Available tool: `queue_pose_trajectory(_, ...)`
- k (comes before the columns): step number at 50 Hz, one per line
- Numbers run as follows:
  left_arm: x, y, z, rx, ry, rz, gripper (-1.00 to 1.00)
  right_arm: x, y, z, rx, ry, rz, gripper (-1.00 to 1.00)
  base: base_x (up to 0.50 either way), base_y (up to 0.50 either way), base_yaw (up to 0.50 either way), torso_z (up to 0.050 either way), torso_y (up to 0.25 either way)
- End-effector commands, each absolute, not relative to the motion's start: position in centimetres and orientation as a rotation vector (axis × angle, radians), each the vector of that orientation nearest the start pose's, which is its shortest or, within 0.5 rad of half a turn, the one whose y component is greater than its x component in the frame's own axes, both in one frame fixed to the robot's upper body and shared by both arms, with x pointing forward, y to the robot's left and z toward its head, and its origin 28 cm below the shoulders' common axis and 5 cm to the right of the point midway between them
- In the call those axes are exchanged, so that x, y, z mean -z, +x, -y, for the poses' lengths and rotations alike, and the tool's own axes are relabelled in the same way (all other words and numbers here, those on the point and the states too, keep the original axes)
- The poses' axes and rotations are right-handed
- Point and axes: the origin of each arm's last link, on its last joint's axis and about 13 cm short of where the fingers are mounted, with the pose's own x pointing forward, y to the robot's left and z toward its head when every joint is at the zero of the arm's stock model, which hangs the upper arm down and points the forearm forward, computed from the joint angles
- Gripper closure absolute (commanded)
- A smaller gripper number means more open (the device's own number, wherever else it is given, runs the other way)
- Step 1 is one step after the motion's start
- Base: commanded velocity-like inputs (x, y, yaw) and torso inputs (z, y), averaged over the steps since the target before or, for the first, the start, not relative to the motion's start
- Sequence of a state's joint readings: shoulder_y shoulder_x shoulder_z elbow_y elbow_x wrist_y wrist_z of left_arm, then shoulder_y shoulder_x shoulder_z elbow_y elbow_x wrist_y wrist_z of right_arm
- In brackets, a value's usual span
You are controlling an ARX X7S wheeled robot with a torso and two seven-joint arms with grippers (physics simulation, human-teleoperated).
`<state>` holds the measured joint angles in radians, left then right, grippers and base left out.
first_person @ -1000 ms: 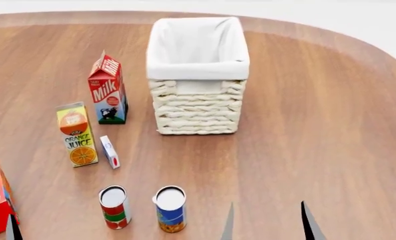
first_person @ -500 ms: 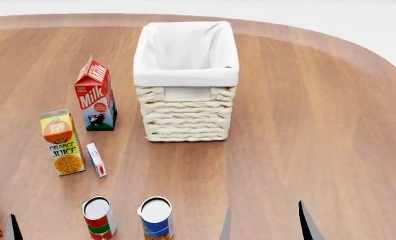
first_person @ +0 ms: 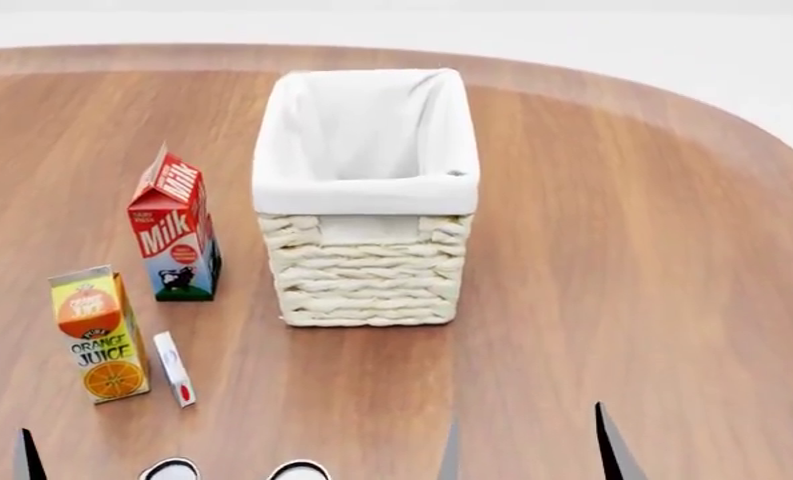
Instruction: Pick up the alphabet soup, and put it in the basket.
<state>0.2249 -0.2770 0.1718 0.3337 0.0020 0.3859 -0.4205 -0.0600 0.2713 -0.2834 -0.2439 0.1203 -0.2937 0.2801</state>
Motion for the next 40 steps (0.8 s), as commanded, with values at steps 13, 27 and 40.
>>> queue_pose_trajectory(13,-6.73,15.72,-21.79,-0.134,0.07,0.498,-1.0,-6.51,19.15,9.27,-0.058,0.003,0.417,-1.0,0.24,0.0,0.0,0.0,0.0)
queue_pose_trajectory(27,-6.74,15.76,-21.72,-0.132,0.072,0.498,-1.0,-6.54,19.29,9.31,-0.052,0.005,0.414,-1.0,0.24,-0.01,0.0,0.0,0.001)
queue_pose_trajectory(40,-6.74,15.74,-21.76,-0.134,0.071,0.499,-1.0,-6.5,19.34,9.32,-0.051,0.005,0.412,-1.0,0.24,-0.01,0.0,0.0,0.0)
